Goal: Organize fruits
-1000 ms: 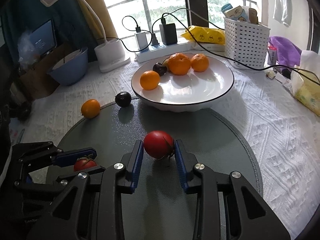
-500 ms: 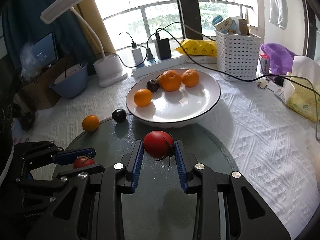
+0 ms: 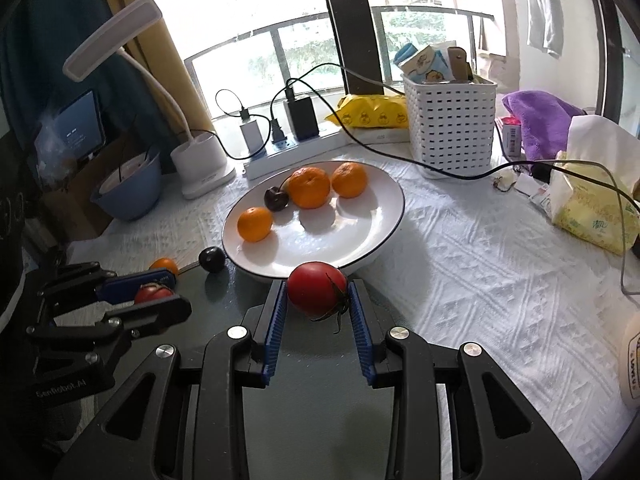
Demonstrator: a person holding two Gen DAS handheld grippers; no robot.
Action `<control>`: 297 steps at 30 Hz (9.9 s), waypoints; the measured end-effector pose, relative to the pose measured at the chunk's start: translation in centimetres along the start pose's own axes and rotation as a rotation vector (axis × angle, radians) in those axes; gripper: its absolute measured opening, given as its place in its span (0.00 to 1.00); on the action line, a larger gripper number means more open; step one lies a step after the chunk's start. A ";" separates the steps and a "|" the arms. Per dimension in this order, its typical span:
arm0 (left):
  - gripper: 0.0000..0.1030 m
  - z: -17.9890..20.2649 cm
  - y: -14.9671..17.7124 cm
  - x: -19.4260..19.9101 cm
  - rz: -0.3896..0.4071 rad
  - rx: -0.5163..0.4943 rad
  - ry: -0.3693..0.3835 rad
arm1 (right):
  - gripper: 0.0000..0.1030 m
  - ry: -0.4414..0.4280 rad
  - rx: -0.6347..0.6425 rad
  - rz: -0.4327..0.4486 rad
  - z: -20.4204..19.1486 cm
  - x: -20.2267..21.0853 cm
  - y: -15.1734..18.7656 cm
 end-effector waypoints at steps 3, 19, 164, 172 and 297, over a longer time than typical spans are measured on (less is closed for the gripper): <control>0.28 -0.1 -0.5 -0.3 0.001 -0.006 -0.008 | 0.33 -0.002 -0.001 0.006 0.5 -0.2 -0.4; 0.28 -1.6 -2.8 -2.8 0.000 -0.015 -0.046 | 0.33 -0.012 -0.007 0.009 1.9 -2.0 -1.6; 0.45 -9.7 4.3 -0.5 -0.020 0.157 -0.093 | 0.39 -0.014 0.134 -0.046 -8.2 -2.7 -0.8; 0.32 -10.4 4.6 -0.3 -0.013 0.172 -0.066 | 0.39 -0.029 0.146 -0.062 -9.2 -3.5 -0.7; 0.32 -2.4 -2.8 -4.5 0.042 0.101 -0.116 | 0.26 -0.031 -0.010 0.044 0.9 -4.9 -3.3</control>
Point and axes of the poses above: each gripper's, at about its wrist camera, not at the fingertips, and x roughly against the way its jaws point, z to its right, y to its underside, the point moved 2 cm from there along -x, roughly the way its jaws point, and after that the axes turned 9 degrees about y, right-handed, at the moved point
